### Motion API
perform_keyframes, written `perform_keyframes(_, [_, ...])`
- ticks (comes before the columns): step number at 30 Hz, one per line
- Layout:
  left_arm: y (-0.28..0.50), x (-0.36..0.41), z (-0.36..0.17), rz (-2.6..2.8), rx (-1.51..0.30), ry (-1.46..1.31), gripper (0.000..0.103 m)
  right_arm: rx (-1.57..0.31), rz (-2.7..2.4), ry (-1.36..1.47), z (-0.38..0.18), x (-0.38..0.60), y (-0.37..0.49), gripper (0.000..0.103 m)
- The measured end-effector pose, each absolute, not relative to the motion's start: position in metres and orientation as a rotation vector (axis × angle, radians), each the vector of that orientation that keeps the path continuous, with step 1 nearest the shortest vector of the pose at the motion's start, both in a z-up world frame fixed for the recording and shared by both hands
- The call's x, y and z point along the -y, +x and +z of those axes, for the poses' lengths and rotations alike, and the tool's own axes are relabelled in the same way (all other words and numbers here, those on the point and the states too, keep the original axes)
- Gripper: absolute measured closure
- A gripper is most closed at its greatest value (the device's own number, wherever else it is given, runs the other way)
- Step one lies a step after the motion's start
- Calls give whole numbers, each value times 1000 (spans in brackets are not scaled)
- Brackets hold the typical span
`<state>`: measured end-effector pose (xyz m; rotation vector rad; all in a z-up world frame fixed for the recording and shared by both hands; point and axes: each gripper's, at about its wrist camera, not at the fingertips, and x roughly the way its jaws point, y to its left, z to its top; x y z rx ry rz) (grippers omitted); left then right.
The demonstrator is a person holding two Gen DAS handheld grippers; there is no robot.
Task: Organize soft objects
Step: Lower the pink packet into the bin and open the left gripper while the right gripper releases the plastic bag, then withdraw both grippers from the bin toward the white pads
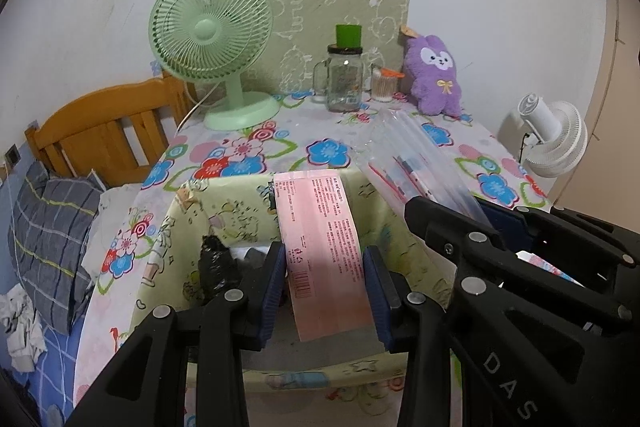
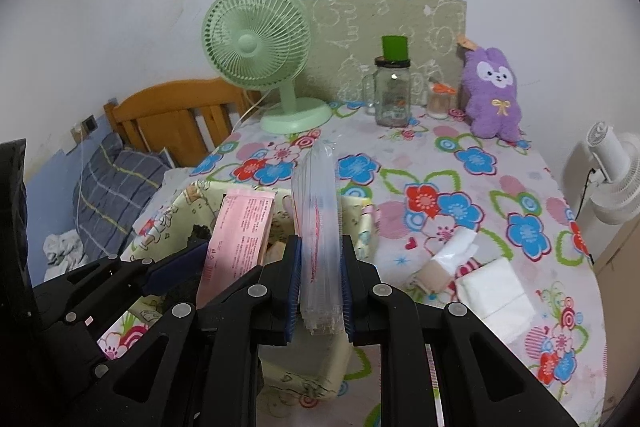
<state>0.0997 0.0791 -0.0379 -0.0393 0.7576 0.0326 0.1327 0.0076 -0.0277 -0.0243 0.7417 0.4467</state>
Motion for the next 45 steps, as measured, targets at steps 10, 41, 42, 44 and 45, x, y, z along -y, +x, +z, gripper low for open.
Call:
perform_keyframes(10, [101, -100, -60, 58, -798, -59, 63, -795, 482, -43, -47, -31, 137, 82])
perform_keyframes(41, [90, -110, -62, 55, -806, -83, 38, -828, 508, -68, -49, -40, 124, 56])
perform_keyframes(42, [89, -108, -60, 52, -801, -86, 35, -823, 497, -64, -47, -37, 124, 44])
perform_keyframes(44, [87, -104, -56, 50, -786, -75, 31, -818, 490, -48, -46, -33, 123, 38])
perform_keyframes(45, [87, -102, -54, 48, -781, -70, 29, -816, 496, -36, -44, -30, 123, 38])
